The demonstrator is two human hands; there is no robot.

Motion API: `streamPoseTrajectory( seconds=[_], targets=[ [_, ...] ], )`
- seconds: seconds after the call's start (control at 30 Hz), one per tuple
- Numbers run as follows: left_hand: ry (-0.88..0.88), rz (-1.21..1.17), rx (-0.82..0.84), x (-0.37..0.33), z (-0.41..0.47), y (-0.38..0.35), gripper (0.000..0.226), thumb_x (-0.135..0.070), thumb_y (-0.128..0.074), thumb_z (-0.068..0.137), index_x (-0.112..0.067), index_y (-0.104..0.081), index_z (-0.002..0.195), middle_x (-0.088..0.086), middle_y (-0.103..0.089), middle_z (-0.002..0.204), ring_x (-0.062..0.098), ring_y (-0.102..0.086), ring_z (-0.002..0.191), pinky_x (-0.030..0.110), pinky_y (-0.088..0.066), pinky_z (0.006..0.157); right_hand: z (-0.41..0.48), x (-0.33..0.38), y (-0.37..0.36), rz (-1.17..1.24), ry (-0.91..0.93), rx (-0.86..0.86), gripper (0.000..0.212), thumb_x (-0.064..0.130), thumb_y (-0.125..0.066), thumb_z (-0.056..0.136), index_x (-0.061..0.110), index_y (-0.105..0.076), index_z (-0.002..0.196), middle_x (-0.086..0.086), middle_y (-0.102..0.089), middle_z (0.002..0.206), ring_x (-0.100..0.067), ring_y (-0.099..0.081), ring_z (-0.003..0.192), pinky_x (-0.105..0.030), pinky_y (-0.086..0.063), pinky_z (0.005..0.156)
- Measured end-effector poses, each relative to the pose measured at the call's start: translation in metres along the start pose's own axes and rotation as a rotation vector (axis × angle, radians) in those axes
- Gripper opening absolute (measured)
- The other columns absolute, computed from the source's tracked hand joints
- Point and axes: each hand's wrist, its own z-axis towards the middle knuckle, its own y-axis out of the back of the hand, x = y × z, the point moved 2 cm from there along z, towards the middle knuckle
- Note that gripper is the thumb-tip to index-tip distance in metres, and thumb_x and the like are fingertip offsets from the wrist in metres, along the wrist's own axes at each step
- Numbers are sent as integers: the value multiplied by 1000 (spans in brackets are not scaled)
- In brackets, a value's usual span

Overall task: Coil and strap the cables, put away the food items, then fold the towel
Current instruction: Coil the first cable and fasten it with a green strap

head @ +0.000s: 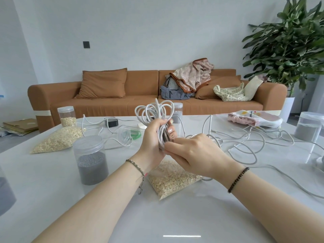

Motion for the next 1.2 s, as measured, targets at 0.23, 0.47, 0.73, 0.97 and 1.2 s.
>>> streamPoseTrajectory(
  seconds=[0.23, 0.47, 0.73, 0.97, 1.2],
  targets=[
    [-32, 113, -60, -1, 2, -4, 24, -27, -57, 101, -21, -47, 79, -8, -32, 56, 8, -38, 49, 18, -39, 51, -2, -2, -3, -39, 38, 24, 16, 19, -58, 98, 25, -43, 98, 6, -38, 66, -24, -30, 43, -29, -28, 34],
    [-164, -147, -219, -22, 8, 12, 42, -48, -58, 97, -22, -45, 67, -6, -38, 56, 9, -44, 51, 25, -49, 61, -5, -7, -4, 37, -130, -43, 25, 31, -42, 105, 24, -63, 118, 7, -66, 74, -24, -52, 45, -30, -38, 37],
    [-263, -534, -247, -42, 12, 35, 49, -49, -62, 95, -17, -50, 60, -6, -48, 61, 7, -52, 57, 23, -57, 69, -17, -28, -14, 101, -214, 3, 32, 41, -42, 104, 27, -67, 92, 6, -55, 57, -16, -46, 48, -29, -36, 41],
    [-70, -379, -62, -31, 8, 14, 48, -42, -66, 93, -17, -46, 57, -5, -47, 55, 9, -59, 57, 30, -58, 74, -26, -56, -7, -72, -493, 9, 62, 75, -35, 90, 29, -71, 68, 9, -57, 54, -11, -55, 53, -29, -41, 44],
    [108, -31, 61, -19, 0, 2, 46, -40, -60, 96, -19, -49, 56, -2, -48, 60, 23, -71, 103, 62, -41, 108, -29, -66, 5, -129, -710, -122, 61, 72, -52, 85, 19, -51, 55, 4, -40, 42, -19, -46, 46, -26, -27, 43]
  ],
)
